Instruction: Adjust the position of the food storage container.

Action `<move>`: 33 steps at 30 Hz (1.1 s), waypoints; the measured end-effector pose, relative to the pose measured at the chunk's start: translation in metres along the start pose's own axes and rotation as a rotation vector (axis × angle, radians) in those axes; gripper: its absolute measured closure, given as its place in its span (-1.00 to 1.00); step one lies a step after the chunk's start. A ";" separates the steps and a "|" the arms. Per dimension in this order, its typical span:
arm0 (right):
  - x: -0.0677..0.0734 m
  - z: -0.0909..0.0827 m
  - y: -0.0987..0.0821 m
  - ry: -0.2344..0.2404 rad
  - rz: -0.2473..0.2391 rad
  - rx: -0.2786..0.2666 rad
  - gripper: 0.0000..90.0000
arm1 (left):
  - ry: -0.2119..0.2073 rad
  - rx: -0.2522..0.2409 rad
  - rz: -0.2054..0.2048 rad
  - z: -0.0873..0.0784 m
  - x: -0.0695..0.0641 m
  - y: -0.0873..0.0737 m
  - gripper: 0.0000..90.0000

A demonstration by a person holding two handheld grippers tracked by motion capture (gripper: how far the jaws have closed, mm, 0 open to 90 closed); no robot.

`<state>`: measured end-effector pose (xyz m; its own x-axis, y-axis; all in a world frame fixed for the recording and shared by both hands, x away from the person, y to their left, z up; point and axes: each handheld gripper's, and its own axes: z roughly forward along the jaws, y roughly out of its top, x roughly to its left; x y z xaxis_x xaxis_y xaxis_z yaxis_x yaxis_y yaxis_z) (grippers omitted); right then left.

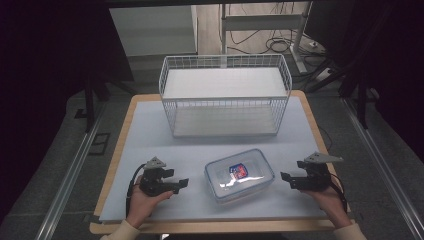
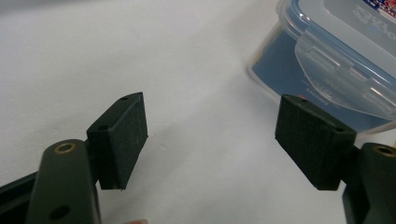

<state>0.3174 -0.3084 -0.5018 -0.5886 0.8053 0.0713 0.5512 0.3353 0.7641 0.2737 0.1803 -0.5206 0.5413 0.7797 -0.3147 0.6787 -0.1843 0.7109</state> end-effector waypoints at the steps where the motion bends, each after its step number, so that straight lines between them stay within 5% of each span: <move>1: 0.000 0.001 0.000 0.002 -0.001 0.004 -0.61 | 0.001 -0.001 -0.002 0.000 0.000 0.000 -0.45; 20: 0.002 0.002 0.000 -0.007 -0.010 0.022 -0.59 | 0.003 -0.014 0.004 -0.008 -0.002 0.004 -0.45; 33: 0.001 0.003 -0.001 -0.011 -0.011 0.033 -0.58 | -0.055 -0.016 0.059 -0.016 -0.024 0.011 -0.10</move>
<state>0.3181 -0.3067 -0.5039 -0.5884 0.8066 0.0561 0.5638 0.3597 0.7435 0.2603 0.1693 -0.4957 0.6071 0.7334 -0.3059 0.6369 -0.2189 0.7392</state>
